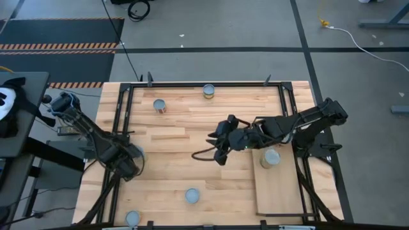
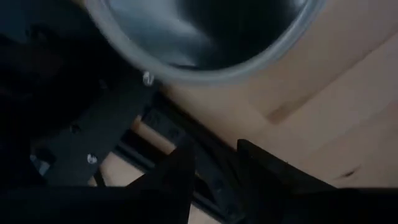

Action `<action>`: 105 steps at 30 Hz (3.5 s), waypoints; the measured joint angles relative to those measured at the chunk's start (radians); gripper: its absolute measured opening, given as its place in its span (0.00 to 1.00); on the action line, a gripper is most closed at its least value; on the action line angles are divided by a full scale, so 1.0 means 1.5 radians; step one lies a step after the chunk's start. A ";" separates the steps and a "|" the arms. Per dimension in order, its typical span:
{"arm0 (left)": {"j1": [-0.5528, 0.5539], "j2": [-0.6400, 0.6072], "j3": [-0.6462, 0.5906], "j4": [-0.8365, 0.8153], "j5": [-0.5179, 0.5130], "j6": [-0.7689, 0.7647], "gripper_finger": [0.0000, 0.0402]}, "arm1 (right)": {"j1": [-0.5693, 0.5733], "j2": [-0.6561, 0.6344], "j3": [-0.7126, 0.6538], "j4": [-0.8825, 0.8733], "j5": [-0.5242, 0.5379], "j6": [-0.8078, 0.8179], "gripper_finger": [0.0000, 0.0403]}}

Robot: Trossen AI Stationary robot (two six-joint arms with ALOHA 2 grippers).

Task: Pick and place cans onto a shelf
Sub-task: Put the canned carrots on the shelf

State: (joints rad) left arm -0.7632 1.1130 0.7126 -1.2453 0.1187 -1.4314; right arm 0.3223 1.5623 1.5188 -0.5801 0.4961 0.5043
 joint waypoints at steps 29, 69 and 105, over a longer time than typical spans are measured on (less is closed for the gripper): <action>0.535 0.066 0.027 0.450 -0.251 0.810 0.31 | -0.099 0.000 0.000 0.057 0.022 -0.044 0.26; 0.559 0.312 0.079 0.869 -0.069 1.084 0.89 | -0.189 0.000 0.000 -0.215 -0.164 -0.370 0.75; 0.489 -0.141 0.109 0.283 -0.335 0.765 0.89 | -0.192 0.324 0.204 -0.192 -0.279 -0.209 0.98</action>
State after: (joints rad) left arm -0.0299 0.9018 0.8757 -0.8212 -0.3845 -0.2835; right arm 0.0337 2.0488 1.8248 -0.8686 0.0783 0.1906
